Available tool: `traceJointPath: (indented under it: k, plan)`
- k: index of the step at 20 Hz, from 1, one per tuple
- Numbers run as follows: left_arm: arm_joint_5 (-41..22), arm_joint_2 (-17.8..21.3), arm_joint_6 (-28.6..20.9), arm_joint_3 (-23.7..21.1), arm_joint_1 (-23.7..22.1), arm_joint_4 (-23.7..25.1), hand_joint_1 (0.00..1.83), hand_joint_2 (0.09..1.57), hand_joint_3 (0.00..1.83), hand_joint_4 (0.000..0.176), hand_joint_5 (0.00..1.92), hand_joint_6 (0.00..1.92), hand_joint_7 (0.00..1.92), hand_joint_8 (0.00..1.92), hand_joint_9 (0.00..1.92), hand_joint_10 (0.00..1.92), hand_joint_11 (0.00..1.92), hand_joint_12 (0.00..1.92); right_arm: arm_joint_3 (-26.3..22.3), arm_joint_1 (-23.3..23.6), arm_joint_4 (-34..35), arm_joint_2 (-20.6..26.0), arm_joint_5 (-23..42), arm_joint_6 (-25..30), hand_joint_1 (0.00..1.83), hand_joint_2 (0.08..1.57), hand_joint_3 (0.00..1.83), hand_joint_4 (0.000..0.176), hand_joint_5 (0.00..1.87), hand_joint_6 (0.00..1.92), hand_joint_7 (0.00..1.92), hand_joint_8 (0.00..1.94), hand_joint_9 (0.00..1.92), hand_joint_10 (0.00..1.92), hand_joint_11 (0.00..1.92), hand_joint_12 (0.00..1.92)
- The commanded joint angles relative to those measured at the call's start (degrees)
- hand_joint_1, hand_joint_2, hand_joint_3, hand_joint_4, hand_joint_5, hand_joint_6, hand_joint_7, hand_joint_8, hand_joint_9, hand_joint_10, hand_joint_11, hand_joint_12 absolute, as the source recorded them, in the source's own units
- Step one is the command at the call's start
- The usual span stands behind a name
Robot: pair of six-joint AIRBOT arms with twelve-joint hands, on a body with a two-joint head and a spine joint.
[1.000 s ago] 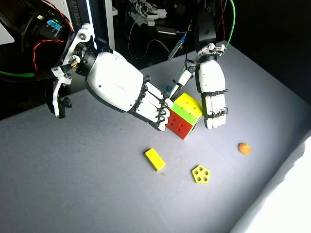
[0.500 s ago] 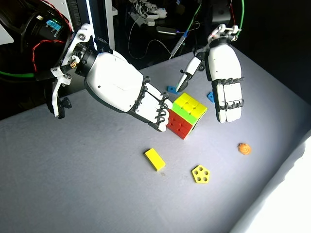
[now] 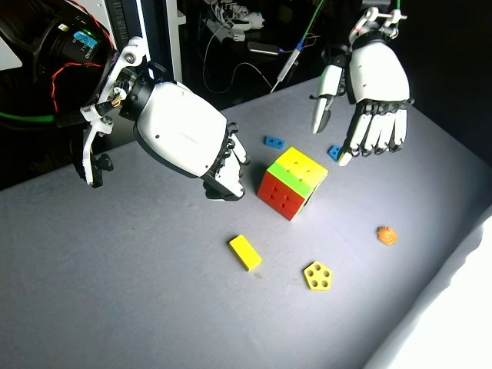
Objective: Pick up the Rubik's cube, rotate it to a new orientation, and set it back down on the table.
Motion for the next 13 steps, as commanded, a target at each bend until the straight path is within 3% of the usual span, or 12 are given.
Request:
traceJointPath:
  k: [1,2,7,13]
  plan:
    - [-0.3,0.4,-0.1,0.0,-1.0,1.7,0.26,1.34,0.00,0.000,0.71,1.00,0.73,1.36,0.62,1.59,0.37,1.91,-0.2,0.7,0.4,0.2,5.7,0.3,0.15,1.30,0.00,0.000,0.44,1.49,0.66,1.51,0.55,1.69,0.39,1.92]
    - [-0.3,0.4,-0.1,0.0,-1.2,1.7,0.29,1.34,0.00,0.000,0.70,1.07,0.73,1.39,0.65,1.63,0.40,1.92,-0.2,0.7,0.4,0.2,5.7,0.3,0.18,1.30,0.00,0.000,0.45,1.55,0.67,1.54,0.56,1.70,0.40,1.92]
    - [-0.3,0.4,-0.1,-0.4,-2.1,1.9,0.29,1.34,0.00,0.000,0.64,1.23,0.70,1.45,0.62,1.70,0.38,1.92,-0.2,0.4,0.4,0.3,5.7,0.2,0.18,1.30,0.00,0.000,0.48,1.51,0.66,1.56,0.55,1.72,0.41,1.92]
    - [-0.7,0.5,-0.1,-0.3,-2.8,1.6,0.32,1.33,0.00,0.000,0.61,1.24,0.67,1.46,0.60,1.71,0.37,1.92,-0.2,0.4,0.4,0.3,5.7,-0.4,0.19,1.31,0.00,0.000,0.50,1.49,0.66,1.51,0.55,1.70,0.39,1.92]
